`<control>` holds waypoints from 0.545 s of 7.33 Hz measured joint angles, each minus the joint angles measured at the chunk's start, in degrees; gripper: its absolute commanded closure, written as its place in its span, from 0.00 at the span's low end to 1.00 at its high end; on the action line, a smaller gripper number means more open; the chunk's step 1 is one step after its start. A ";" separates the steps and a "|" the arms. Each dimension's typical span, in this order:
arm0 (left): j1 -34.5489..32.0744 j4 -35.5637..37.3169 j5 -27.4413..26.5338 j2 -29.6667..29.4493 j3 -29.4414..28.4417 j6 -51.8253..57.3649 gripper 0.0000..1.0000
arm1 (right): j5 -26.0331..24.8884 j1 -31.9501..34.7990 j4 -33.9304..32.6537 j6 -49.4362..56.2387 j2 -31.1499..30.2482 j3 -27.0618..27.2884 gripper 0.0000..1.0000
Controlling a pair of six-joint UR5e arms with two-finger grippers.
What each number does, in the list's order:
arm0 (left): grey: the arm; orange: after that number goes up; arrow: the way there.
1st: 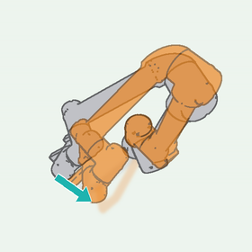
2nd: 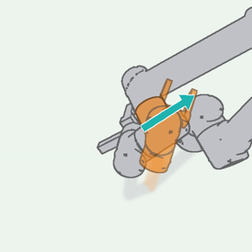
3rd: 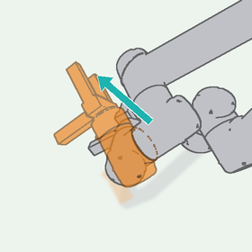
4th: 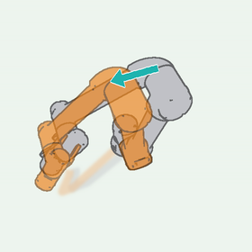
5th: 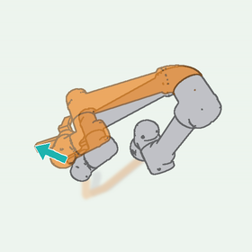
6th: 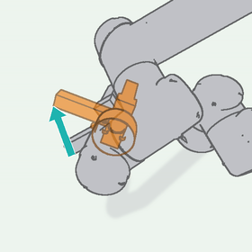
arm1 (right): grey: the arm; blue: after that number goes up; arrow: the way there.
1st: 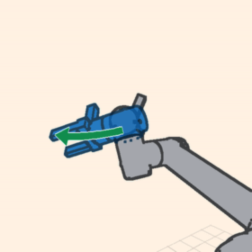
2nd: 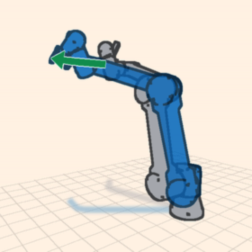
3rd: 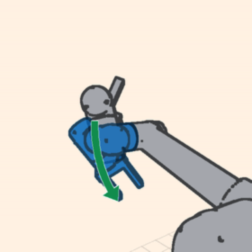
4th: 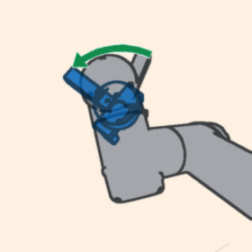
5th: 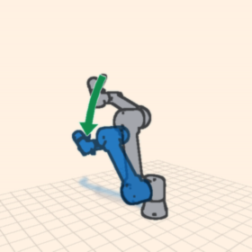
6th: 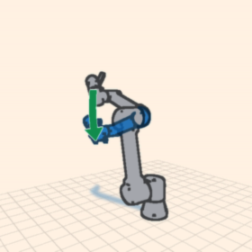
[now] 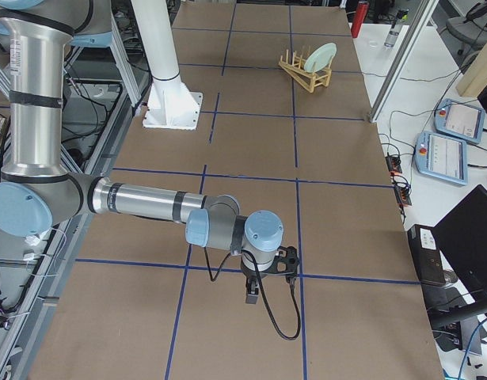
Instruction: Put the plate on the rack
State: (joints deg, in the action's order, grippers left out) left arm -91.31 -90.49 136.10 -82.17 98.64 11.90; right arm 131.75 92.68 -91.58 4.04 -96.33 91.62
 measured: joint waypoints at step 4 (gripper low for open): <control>-0.70 -0.19 -1.31 0.33 0.58 0.39 0.00 | 0.00 0.01 0.00 0.00 0.00 -0.03 0.00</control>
State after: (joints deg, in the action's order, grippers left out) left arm -92.00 -90.68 134.79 -81.84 99.22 12.30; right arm 131.75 92.68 -91.58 4.04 -96.33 91.59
